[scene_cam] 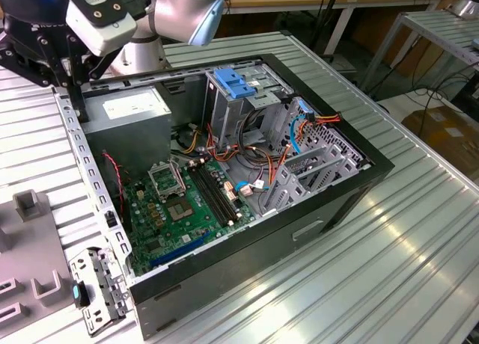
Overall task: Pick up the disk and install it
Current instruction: 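Reach for the disk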
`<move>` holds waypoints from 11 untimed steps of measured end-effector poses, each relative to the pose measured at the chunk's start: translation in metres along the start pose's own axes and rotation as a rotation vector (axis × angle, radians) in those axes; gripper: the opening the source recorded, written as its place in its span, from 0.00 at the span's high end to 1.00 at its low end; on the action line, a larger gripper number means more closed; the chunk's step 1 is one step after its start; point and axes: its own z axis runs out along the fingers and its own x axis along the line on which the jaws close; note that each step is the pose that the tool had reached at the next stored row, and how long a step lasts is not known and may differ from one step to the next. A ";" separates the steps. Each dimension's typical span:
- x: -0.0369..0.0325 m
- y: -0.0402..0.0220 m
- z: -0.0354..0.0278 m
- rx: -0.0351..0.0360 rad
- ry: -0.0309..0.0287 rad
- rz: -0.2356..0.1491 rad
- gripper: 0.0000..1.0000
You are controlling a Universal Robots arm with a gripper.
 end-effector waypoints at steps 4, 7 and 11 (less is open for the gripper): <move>0.0031 -0.0002 -0.0001 0.0000 0.0000 0.000 0.89; 0.0054 -0.0004 -0.0001 0.0000 0.0000 0.000 0.89; 0.0087 -0.0007 -0.0003 0.0000 0.0001 0.000 0.89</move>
